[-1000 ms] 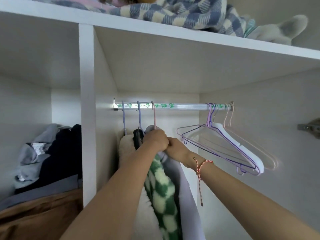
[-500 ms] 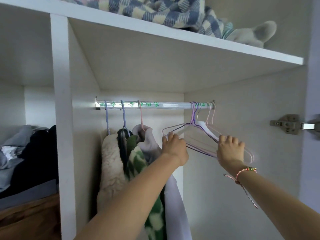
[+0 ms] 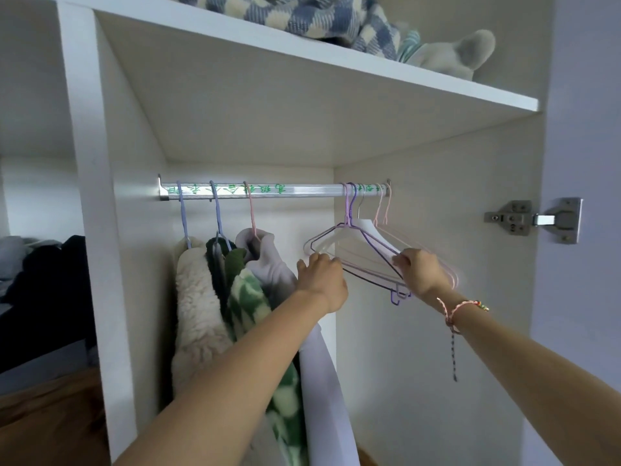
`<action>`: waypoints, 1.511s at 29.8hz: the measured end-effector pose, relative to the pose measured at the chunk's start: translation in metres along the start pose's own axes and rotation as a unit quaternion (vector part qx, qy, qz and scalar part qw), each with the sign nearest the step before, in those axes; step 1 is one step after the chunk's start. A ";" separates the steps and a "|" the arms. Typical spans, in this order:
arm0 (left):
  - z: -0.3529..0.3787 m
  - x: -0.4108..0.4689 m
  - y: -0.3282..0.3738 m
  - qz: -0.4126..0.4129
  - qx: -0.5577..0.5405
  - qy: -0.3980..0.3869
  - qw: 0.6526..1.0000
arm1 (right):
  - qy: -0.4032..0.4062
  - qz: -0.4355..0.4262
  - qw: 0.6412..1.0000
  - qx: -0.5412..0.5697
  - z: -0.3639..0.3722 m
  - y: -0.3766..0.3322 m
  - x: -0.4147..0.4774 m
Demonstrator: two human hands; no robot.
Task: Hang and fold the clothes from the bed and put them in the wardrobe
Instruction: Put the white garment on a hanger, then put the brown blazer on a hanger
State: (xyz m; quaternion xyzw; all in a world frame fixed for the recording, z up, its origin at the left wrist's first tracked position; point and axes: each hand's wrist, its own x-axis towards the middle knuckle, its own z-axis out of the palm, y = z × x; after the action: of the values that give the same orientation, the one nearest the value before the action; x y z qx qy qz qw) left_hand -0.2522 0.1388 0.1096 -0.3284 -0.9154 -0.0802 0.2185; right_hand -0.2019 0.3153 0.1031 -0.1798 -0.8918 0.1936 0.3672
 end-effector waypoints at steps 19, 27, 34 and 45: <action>0.006 0.027 0.121 0.053 -0.240 0.075 0.966 | 0.012 0.045 0.988 0.149 -0.194 0.077 -0.175; 0.030 -0.058 0.226 0.341 -0.443 -0.157 0.814 | 0.118 0.226 0.966 0.037 -0.330 0.127 -0.357; 0.031 -0.192 0.367 0.520 -0.429 -0.190 0.714 | 0.101 0.426 0.897 -0.055 -0.400 0.150 -0.534; 0.016 -0.455 0.582 0.634 -0.364 -0.347 0.587 | 0.198 0.566 0.776 -0.195 -0.452 0.165 -0.752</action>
State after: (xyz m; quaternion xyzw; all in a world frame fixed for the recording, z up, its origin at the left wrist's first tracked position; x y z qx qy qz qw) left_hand 0.4257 0.3352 -0.1089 -0.8807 -0.3761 -0.1273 -0.2582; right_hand 0.6561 0.2058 -0.1198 -0.7543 -0.5554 0.1483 0.3171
